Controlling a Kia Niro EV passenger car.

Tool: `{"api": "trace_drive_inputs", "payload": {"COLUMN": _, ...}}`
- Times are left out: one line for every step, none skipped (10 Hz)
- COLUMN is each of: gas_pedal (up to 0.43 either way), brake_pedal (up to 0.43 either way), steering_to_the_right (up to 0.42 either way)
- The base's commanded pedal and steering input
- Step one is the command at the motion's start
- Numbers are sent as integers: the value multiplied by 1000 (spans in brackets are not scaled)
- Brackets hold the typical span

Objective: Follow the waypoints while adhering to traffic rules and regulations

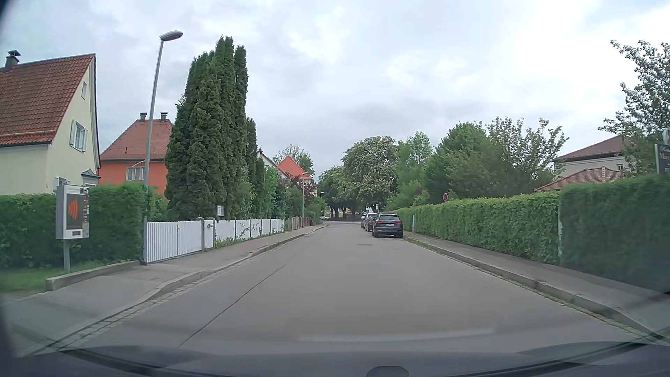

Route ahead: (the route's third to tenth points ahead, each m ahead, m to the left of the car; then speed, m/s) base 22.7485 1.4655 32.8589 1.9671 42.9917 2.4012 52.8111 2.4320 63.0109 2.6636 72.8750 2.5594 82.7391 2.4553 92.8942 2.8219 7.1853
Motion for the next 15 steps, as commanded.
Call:
{"api": "trace_drive_inputs", "payload": {"gas_pedal": 138, "brake_pedal": 0, "steering_to_the_right": 0}}
{"api": "trace_drive_inputs", "payload": {"gas_pedal": 138, "brake_pedal": 0, "steering_to_the_right": -2}}
{"api": "trace_drive_inputs", "payload": {"gas_pedal": 138, "brake_pedal": 0, "steering_to_the_right": -4}}
{"api": "trace_drive_inputs", "payload": {"gas_pedal": 138, "brake_pedal": 0, "steering_to_the_right": -4}}
{"api": "trace_drive_inputs", "payload": {"gas_pedal": 138, "brake_pedal": 0, "steering_to_the_right": -5}}
{"api": "trace_drive_inputs", "payload": {"gas_pedal": 138, "brake_pedal": 0, "steering_to_the_right": -6}}
{"api": "trace_drive_inputs", "payload": {"gas_pedal": 138, "brake_pedal": 0, "steering_to_the_right": -6}}
{"api": "trace_drive_inputs", "payload": {"gas_pedal": 130, "brake_pedal": 0, "steering_to_the_right": -6}}
{"api": "trace_drive_inputs", "payload": {"gas_pedal": 130, "brake_pedal": 0, "steering_to_the_right": -6}}
{"api": "trace_drive_inputs", "payload": {"gas_pedal": 130, "brake_pedal": 0, "steering_to_the_right": -6}}
{"api": "trace_drive_inputs", "payload": {"gas_pedal": 130, "brake_pedal": 0, "steering_to_the_right": -7}}
{"api": "trace_drive_inputs", "payload": {"gas_pedal": 110, "brake_pedal": 0, "steering_to_the_right": -8}}
{"api": "trace_drive_inputs", "payload": {"gas_pedal": 110, "brake_pedal": 0, "steering_to_the_right": -8}}
{"api": "trace_drive_inputs", "payload": {"gas_pedal": 110, "brake_pedal": 0, "steering_to_the_right": -9}}
{"api": "trace_drive_inputs", "payload": {"gas_pedal": 87, "brake_pedal": 0, "steering_to_the_right": -11}}
